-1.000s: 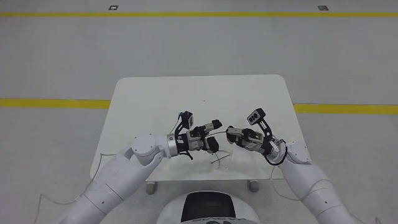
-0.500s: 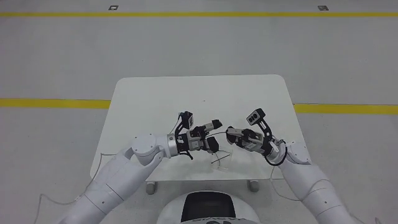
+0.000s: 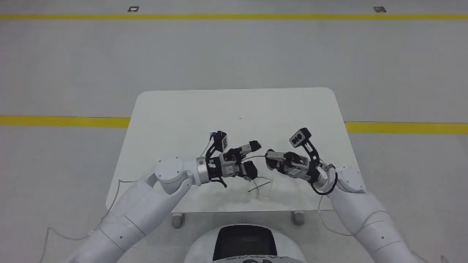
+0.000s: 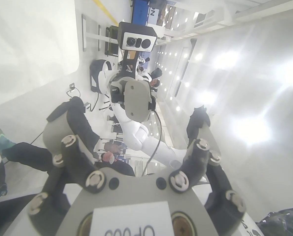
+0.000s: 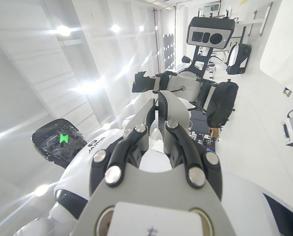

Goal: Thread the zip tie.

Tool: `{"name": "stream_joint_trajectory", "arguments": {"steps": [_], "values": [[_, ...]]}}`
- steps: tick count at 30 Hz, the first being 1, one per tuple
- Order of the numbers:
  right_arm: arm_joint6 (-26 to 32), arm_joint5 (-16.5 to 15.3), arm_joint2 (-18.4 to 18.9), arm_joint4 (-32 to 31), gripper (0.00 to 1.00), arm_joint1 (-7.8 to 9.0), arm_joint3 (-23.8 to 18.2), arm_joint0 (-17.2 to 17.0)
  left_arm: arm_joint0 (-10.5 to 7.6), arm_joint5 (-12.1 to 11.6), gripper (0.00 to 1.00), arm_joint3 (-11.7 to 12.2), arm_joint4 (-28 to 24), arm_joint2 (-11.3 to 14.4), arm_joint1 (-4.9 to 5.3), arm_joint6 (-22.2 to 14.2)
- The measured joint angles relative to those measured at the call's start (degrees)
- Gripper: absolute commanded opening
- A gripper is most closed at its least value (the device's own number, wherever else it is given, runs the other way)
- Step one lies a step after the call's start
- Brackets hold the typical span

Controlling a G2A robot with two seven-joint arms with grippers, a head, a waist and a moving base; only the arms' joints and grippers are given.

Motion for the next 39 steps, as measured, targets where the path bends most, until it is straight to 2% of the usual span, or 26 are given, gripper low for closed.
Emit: {"name": "stream_joint_trajectory", "arguments": {"steps": [13,14,18,26,35,39], "values": [[-1.21,0.65,0.11,-1.35,0.00,0.07,0.62,0.13,-0.06,-0.12,1.00,0.26,-0.04,0.01,0.00,0.10],[-1.21,0.75,0.14,-1.47,0.00,0.09,0.61,0.10,-0.06,-0.13,0.99,0.29,-0.06,0.01,-0.01,0.10],[-1.30,1.34,0.13,-2.28,0.00,0.18,0.54,0.05,-0.18,-0.12,0.80,0.48,0.04,0.18,-0.04,0.02],[-1.77,2.23,-0.04,-3.52,0.00,0.27,0.73,0.34,-0.50,0.01,0.76,0.76,0.13,0.44,-0.14,0.13],[-2.27,2.69,0.01,-4.35,0.00,0.39,0.85,0.37,-0.61,-0.06,0.66,0.89,0.08,0.54,-0.18,0.06],[-2.43,2.81,0.12,-4.52,0.00,0.46,0.86,0.28,-0.61,-0.09,0.66,0.89,0.14,0.54,-0.17,0.04]]}}
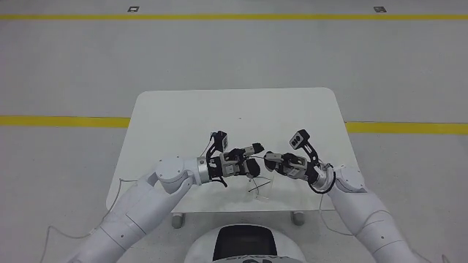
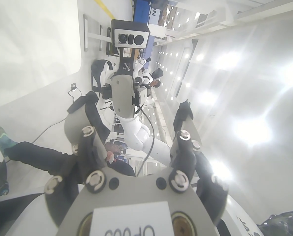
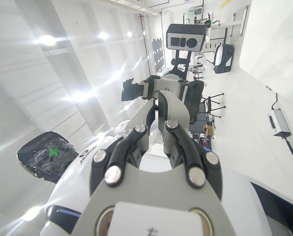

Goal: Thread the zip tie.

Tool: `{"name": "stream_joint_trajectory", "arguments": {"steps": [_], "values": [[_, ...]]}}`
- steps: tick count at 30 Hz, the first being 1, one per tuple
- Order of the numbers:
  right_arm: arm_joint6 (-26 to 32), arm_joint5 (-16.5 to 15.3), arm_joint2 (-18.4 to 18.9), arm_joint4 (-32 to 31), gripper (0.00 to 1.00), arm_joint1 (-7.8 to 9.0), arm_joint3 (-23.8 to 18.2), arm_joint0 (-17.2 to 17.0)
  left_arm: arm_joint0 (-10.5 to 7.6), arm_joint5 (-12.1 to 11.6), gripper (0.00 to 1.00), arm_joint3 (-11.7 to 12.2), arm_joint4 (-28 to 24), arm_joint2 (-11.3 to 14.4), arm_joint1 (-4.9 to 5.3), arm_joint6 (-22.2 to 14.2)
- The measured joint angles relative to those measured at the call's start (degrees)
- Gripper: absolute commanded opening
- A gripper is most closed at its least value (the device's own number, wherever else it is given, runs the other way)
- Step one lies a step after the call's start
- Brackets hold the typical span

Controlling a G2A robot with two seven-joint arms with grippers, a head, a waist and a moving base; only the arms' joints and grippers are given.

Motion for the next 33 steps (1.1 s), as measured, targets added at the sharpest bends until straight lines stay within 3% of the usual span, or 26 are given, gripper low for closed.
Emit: {"name": "stream_joint_trajectory", "arguments": {"steps": [14,33], "values": [[-0.80,0.25,0.21,-1.08,0.00,0.20,0.24,0.00,0.00,0.27,0.44,-0.15,0.33,0.02,0.05,-0.03],[-1.70,1.72,0.50,-5.10,0.00,0.83,-0.50,-0.08,-0.16,0.75,0.34,-0.25,1.51,0.22,0.12,0.43]]}}
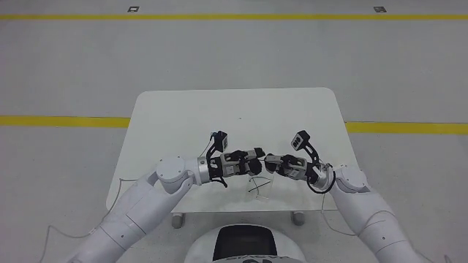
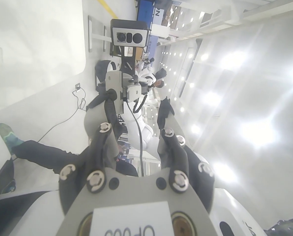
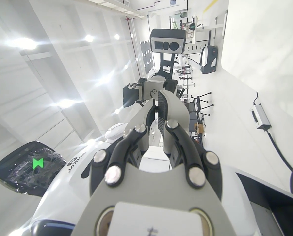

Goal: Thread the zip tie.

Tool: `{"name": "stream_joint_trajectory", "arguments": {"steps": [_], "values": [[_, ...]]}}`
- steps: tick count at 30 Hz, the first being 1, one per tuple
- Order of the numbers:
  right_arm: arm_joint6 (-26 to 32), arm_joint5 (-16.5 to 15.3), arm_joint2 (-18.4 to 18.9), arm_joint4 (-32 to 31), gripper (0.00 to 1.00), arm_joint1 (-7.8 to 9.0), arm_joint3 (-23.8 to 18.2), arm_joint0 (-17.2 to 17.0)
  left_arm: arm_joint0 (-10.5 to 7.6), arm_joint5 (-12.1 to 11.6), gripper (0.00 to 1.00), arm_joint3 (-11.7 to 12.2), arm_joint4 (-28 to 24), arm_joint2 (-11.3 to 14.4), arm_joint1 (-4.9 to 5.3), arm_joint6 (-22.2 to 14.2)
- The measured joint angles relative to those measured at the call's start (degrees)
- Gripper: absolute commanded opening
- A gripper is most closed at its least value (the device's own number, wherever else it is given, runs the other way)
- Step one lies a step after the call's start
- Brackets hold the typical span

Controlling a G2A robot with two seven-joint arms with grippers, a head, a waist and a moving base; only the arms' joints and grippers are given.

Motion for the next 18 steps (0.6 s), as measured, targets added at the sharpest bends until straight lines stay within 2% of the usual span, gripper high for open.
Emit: {"name": "stream_joint_trajectory", "arguments": {"steps": [12,18], "values": [[0.06,0.46,-0.14,-0.40,0.00,0.07,-0.12,0.07,-0.23,0.26,0.24,0.14,0.45,0.24,-0.03,0.23],[-1.54,1.23,-0.23,-1.94,0.00,0.27,-1.76,-0.70,-0.21,0.21,0.19,0.31,0.66,0.14,0.02,0.37]]}}
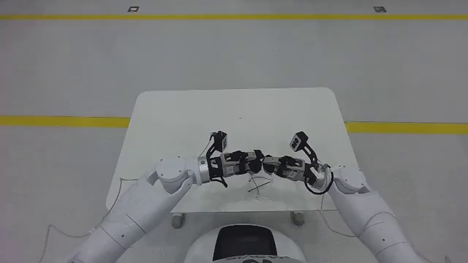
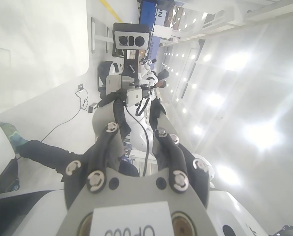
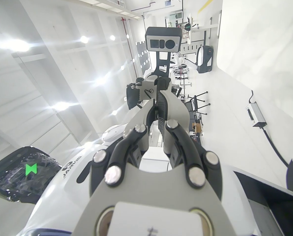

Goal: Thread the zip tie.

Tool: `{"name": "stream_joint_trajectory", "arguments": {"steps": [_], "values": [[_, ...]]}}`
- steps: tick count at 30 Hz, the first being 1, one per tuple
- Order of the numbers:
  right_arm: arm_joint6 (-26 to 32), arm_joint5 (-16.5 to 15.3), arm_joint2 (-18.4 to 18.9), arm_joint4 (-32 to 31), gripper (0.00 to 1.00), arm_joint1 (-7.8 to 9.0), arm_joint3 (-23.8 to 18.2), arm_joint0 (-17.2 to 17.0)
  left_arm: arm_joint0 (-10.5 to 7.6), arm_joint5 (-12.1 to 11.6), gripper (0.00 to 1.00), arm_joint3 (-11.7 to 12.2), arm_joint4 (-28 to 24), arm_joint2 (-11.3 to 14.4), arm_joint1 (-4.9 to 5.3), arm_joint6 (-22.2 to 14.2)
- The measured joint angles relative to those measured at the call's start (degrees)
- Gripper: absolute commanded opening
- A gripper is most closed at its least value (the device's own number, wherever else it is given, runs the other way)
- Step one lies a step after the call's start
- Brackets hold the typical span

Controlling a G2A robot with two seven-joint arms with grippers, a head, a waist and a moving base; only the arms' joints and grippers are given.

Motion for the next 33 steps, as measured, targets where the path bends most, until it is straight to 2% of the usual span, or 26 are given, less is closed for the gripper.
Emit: {"name": "stream_joint_trajectory", "arguments": {"steps": [6,16,28,33], "values": [[-0.17,0.21,0.32,-0.48,0.00,0.24,-0.49,-0.32,0.07,0.01,0.15,-0.07,0.14,-0.03,0.04,0.01],[-0.11,-0.54,0.66,0.43,0.00,0.44,-0.99,-0.91,-0.01,0.65,0.15,0.13,0.22,0.32,0.02,-0.09],[0.10,-0.72,0.36,0.36,0.00,0.59,-1.08,-0.90,-0.29,1.07,0.04,0.55,0.36,0.73,-0.05,-0.18],[0.10,-0.97,0.34,0.61,0.00,0.64,-1.08,-0.94,-0.40,1.20,0.03,0.64,0.39,0.82,-0.06,-0.11]]}}
